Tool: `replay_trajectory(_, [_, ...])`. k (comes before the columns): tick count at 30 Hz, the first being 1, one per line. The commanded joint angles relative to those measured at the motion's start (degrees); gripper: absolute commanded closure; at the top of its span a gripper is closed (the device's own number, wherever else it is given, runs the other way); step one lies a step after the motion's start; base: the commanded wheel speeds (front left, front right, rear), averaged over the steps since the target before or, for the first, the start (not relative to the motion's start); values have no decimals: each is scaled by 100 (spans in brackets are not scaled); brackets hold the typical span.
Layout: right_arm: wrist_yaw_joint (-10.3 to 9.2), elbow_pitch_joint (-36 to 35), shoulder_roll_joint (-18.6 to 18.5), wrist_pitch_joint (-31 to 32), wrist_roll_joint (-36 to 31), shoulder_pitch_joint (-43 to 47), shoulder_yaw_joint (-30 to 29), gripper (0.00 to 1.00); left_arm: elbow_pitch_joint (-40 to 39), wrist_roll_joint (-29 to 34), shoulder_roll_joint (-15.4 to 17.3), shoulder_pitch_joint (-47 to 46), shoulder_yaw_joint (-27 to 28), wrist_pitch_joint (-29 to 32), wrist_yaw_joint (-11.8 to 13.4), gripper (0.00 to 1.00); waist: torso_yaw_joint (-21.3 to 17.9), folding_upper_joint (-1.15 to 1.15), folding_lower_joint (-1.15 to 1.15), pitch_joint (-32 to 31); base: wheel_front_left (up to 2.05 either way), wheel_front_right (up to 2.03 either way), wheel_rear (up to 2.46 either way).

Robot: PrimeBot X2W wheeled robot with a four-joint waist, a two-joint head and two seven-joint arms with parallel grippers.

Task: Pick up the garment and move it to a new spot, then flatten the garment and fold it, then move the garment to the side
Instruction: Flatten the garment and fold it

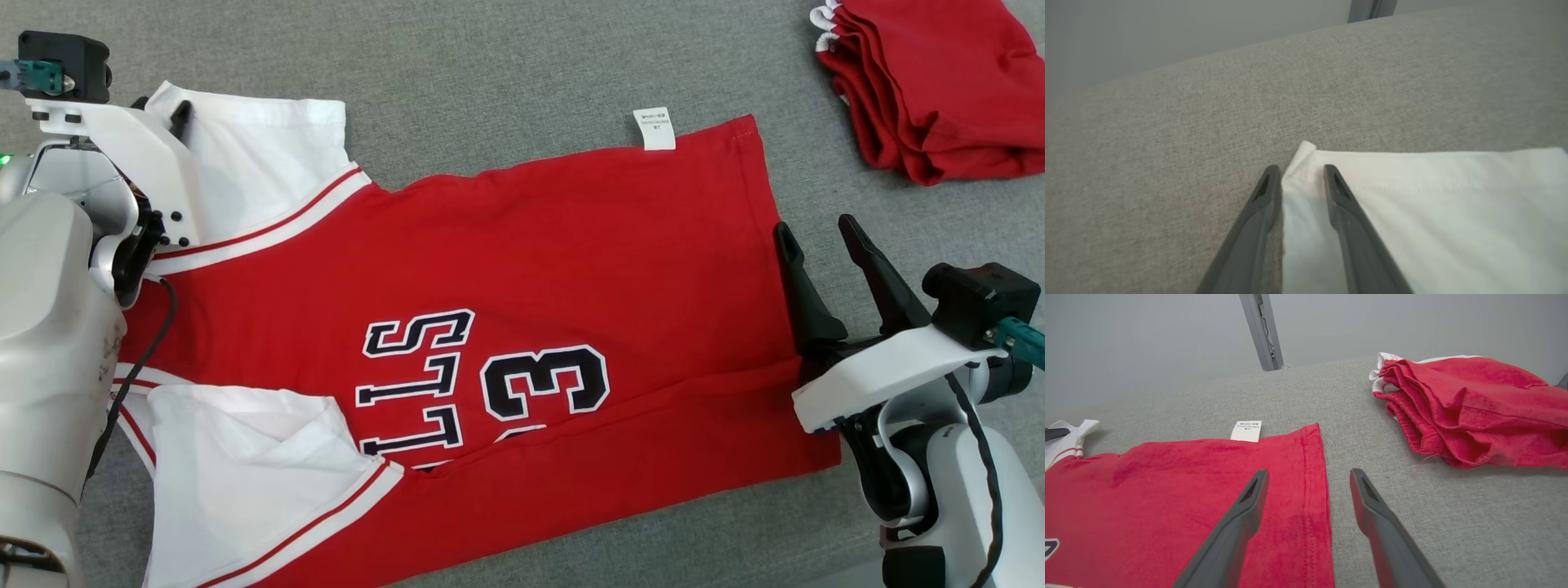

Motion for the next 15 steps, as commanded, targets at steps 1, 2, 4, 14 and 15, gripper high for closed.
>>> replay_trajectory(1, [3, 7, -19, -46, 34, -27, 9, 0, 83, 22, 29, -46, -16, -4, -22, 100, 11, 0, -1, -9, 0, 0, 0])
replay_trajectory(2, [3, 13, -20, -69, 43, -42, 11, 0, 131, 40, 17, -60, -42, -29, -49, 100, 21, 0, -1, -19, 0, 0, 0])
replay_trajectory(4, [3, 32, -29, -80, 48, -90, 14, 0, 206, 94, -4, -94, -113, -115, -103, 100, 46, 0, -1, -44, 0, 0, 0])
replay_trajectory(14, [3, 509, -656, 175, -151, -622, 77, 0, 217, -147, -401, 101, -123, -1039, -389, 100, 492, 0, -1, -482, 0, 0, 0])
replay_trajectory(15, [3, 599, -752, 231, -169, -731, 96, 0, 183, -174, -430, 128, -128, -1117, -422, 100, 555, 0, -1, -527, 0, 0, 0])
